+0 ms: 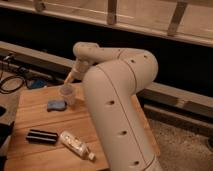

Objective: Pick up the ceramic cup

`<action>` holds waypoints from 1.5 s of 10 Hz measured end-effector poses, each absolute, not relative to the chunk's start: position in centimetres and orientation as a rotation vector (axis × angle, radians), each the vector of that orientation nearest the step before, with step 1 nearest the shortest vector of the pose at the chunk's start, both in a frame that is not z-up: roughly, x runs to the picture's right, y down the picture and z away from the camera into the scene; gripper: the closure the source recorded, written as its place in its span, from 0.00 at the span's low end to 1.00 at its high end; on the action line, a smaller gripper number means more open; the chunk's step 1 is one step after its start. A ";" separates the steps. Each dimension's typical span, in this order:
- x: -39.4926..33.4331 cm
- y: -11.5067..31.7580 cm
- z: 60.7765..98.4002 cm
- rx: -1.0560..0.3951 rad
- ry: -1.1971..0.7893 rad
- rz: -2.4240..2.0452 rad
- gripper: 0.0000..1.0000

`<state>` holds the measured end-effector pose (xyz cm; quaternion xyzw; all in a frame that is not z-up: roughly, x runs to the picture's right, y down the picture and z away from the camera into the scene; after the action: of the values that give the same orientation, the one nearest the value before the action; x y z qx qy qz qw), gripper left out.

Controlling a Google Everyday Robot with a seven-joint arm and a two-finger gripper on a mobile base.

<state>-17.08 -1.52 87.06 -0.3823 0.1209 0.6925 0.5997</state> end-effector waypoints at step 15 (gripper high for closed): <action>-19.7 1.9 90.3 -0.950 0.334 1.570 0.74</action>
<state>-19.67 1.91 90.29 -0.4090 0.1440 0.6762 0.5956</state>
